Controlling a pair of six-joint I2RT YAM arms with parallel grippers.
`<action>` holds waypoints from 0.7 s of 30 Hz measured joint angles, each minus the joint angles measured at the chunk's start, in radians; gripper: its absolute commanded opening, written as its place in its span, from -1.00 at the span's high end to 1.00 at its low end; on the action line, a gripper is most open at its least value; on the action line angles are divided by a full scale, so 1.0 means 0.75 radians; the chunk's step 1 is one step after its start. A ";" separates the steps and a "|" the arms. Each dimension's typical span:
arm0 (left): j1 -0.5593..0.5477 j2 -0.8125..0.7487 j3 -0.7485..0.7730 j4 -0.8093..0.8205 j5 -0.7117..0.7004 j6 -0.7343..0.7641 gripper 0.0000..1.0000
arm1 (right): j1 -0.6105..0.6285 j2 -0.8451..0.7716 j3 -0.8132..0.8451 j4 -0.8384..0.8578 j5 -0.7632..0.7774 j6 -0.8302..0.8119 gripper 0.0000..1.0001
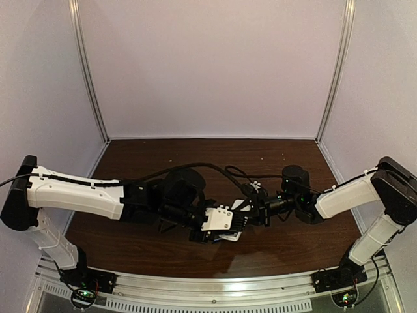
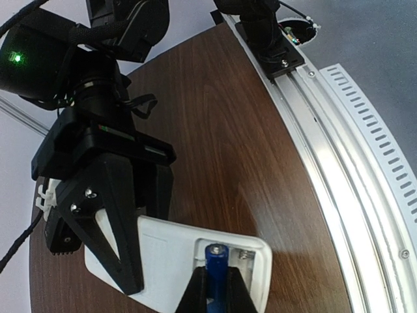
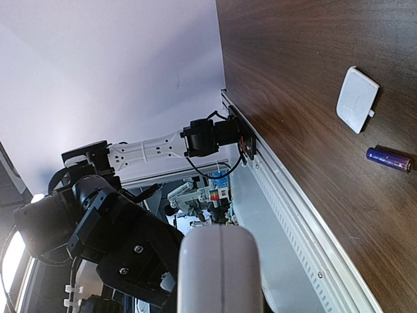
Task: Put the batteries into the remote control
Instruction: Place the battery in the battery compartment.
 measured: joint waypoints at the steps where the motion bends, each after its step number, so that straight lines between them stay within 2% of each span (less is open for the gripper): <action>1: 0.000 0.001 0.000 0.003 -0.003 0.004 0.94 | 0.000 0.001 0.000 0.005 0.001 0.003 1.00; 7: -0.003 0.017 -0.003 0.016 -0.032 0.028 0.83 | -0.002 0.008 -0.010 0.019 0.008 0.011 1.00; 14: -0.015 0.020 -0.015 0.034 -0.100 0.074 0.52 | -0.004 0.025 -0.019 0.044 0.020 0.040 1.00; 21: -0.014 0.025 -0.016 0.058 -0.169 0.080 0.39 | 0.001 0.038 -0.025 0.100 0.020 0.078 1.00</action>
